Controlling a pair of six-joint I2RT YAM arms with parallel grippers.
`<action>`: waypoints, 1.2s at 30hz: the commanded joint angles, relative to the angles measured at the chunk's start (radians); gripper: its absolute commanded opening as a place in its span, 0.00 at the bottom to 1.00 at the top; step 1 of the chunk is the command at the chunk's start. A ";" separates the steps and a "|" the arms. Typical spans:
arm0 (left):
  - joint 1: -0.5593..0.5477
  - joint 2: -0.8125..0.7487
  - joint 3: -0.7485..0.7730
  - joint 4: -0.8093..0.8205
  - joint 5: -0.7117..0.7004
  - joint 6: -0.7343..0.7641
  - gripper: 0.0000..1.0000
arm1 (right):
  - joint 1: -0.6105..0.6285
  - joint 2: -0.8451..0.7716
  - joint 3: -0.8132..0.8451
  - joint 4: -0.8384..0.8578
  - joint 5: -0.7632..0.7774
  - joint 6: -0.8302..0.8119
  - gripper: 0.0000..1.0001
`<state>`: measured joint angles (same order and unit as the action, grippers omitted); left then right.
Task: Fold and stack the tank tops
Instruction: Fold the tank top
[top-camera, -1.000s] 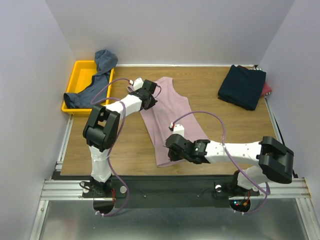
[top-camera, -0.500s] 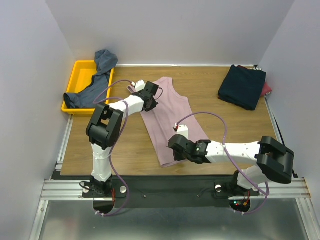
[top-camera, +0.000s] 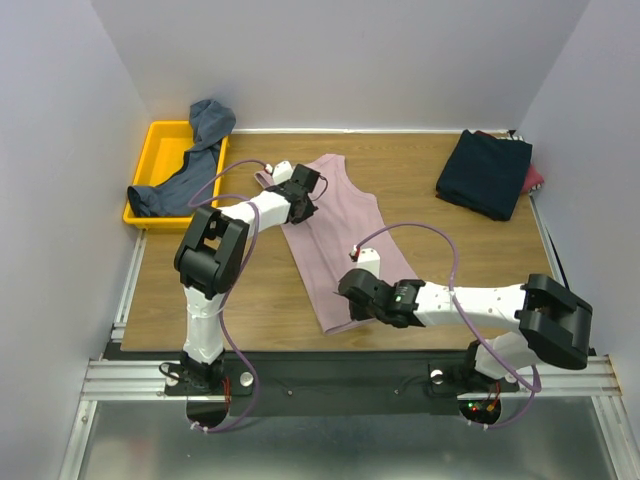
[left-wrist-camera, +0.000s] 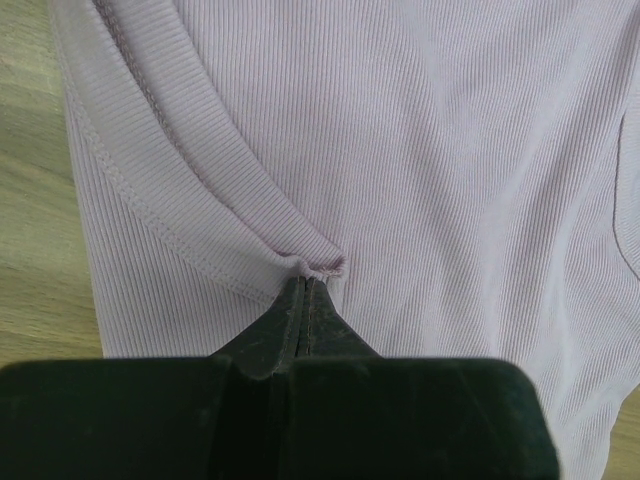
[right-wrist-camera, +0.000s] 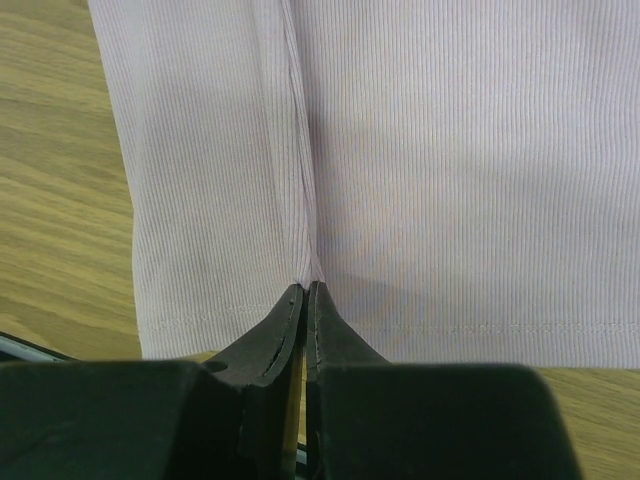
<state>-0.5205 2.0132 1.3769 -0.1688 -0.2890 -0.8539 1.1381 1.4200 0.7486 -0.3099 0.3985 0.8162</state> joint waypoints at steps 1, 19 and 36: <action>-0.007 -0.002 0.053 0.003 -0.036 0.019 0.00 | -0.005 -0.030 -0.008 -0.026 0.046 0.011 0.06; -0.013 0.004 0.042 0.041 -0.001 0.049 0.04 | -0.005 -0.067 -0.046 -0.072 0.040 0.044 0.13; 0.004 -0.125 0.070 0.108 0.057 0.130 0.40 | -0.003 -0.147 0.046 -0.147 0.074 0.017 0.51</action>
<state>-0.5293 2.0071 1.3907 -0.0879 -0.2283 -0.7410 1.1381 1.3003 0.7227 -0.4408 0.4351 0.8482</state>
